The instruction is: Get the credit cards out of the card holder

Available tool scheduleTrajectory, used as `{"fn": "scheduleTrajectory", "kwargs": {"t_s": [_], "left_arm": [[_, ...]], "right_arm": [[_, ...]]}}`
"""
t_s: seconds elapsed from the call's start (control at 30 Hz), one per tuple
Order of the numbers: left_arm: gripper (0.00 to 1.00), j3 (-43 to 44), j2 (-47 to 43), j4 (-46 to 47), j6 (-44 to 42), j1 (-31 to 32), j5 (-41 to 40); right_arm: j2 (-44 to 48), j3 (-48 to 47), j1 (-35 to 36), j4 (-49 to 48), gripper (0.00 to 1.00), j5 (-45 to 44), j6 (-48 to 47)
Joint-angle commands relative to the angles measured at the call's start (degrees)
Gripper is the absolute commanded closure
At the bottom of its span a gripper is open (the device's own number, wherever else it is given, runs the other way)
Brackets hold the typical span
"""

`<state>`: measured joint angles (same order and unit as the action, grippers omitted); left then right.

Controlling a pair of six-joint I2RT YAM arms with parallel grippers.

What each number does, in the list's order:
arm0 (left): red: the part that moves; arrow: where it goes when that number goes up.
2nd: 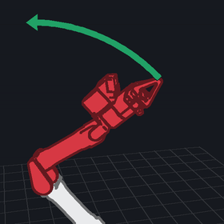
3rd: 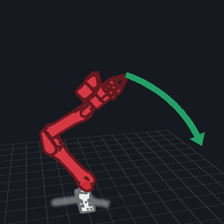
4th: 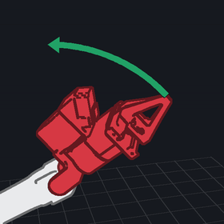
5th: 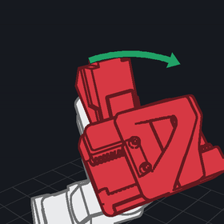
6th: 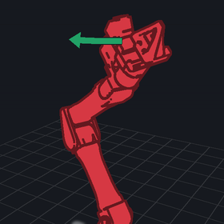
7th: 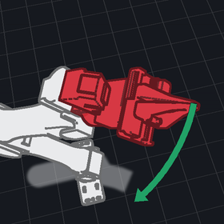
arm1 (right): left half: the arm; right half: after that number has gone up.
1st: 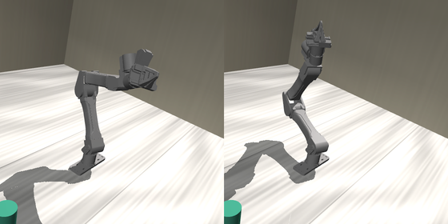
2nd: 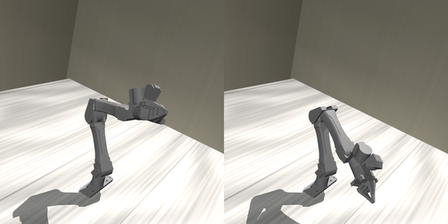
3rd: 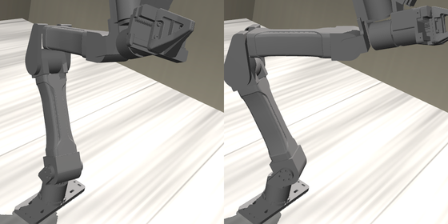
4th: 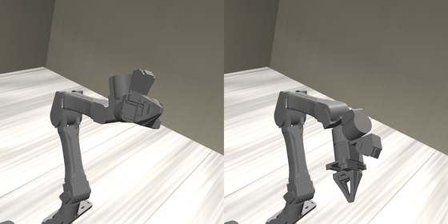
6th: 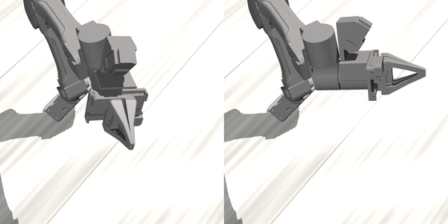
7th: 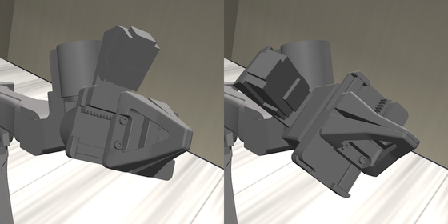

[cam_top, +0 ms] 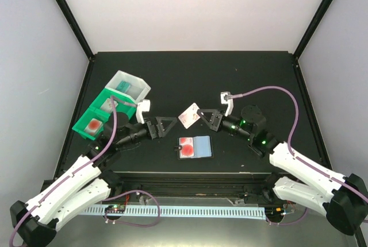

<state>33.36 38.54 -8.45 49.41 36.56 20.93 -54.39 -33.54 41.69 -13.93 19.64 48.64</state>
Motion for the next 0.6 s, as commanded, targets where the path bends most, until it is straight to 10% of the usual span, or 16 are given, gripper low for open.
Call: {"fn": "scheduleTrajectory", "kwargs": {"t_s": [0.0,0.57], "left_arm": [[0.03,-0.85,0.97,7.63,4.41,-0.16,1.08],[0.32,-7.33,6.45,30.80,13.51,0.02,7.87]], "right_arm": [[-1.59,-0.75,-0.26,-6.53,0.99,-0.42,4.12],[0.15,1.26,-0.30,-14.10,0.99,0.15,14.46]]}}
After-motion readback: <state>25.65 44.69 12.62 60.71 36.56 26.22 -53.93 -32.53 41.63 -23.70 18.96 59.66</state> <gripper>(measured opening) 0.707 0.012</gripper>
